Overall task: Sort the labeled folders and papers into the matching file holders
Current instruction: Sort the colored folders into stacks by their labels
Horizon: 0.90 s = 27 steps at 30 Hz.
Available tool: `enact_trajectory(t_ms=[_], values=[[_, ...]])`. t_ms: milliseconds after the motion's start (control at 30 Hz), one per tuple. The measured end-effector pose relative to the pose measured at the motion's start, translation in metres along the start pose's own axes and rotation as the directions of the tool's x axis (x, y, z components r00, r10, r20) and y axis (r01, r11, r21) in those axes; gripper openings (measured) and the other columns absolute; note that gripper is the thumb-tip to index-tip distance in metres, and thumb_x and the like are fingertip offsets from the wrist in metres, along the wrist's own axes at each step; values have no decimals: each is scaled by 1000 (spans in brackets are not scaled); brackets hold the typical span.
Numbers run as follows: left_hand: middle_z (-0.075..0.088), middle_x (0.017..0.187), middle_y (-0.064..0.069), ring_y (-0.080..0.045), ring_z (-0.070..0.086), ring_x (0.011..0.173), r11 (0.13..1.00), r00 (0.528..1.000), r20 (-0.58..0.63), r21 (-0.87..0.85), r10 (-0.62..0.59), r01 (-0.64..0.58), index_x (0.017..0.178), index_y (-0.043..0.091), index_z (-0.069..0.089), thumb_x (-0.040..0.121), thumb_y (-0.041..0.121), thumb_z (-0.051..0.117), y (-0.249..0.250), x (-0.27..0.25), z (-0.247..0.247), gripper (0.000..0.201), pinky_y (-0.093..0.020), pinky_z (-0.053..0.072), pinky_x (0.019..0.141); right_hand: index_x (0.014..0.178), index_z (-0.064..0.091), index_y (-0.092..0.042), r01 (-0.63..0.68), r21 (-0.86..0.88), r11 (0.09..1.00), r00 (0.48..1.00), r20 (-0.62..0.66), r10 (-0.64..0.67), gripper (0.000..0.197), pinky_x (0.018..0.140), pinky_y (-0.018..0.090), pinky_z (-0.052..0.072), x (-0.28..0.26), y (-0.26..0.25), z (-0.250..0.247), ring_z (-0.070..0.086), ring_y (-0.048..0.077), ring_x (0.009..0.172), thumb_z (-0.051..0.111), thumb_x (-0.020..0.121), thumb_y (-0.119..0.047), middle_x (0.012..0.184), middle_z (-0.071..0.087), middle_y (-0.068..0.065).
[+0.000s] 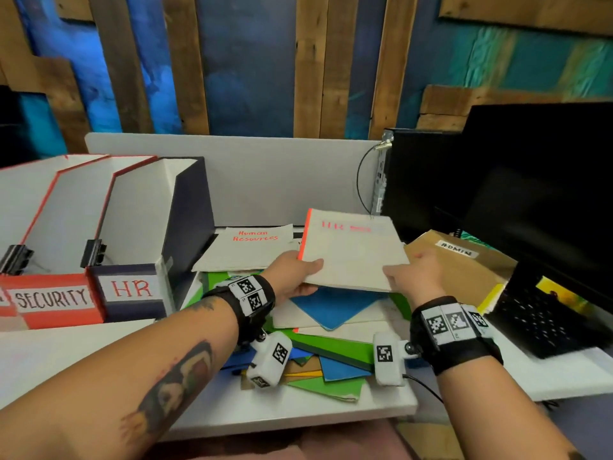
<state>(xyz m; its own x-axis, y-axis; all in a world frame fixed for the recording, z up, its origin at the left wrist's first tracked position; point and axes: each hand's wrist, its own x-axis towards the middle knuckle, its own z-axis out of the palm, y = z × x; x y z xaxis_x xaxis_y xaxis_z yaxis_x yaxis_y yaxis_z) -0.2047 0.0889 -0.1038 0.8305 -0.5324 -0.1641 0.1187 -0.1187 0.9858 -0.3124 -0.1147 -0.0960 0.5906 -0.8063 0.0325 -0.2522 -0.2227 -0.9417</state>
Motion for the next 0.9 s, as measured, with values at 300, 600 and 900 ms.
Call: enact_trajectory(t_ms=[300, 600, 900], values=[[68, 101, -8, -18, 64, 74, 982, 839, -520, -1, 161, -189, 111, 9, 62, 97, 10, 58, 27, 14, -73, 14, -20, 52, 43, 133, 46, -13, 25, 155, 988, 993, 112, -43, 59, 80, 36, 54, -2, -8, 35, 62, 21, 90, 78, 84, -12, 115, 61, 11], [67, 100, -13, -24, 64, 79, 988, 744, -668, -95, 28, -123, 94, 6, 64, 95, 7, 65, -8, 19, -130, 2, -34, 55, 64, 146, 42, -7, -126, 68, 990, 960, 259, 104, 67, 95, 35, 39, -1, 4, 62, 49, 27, 122, 75, 89, -19, 143, 49, 13], [75, 95, -10, -25, 70, 74, 999, 681, -731, 18, 46, -49, 88, 10, 72, 78, 19, 76, -13, 28, -140, 14, -34, 61, 68, 139, 48, -9, -161, -65, 985, 971, 169, 170, 76, 104, 48, 46, -4, 9, 74, 52, 35, 121, 80, 74, -34, 136, 52, 16]])
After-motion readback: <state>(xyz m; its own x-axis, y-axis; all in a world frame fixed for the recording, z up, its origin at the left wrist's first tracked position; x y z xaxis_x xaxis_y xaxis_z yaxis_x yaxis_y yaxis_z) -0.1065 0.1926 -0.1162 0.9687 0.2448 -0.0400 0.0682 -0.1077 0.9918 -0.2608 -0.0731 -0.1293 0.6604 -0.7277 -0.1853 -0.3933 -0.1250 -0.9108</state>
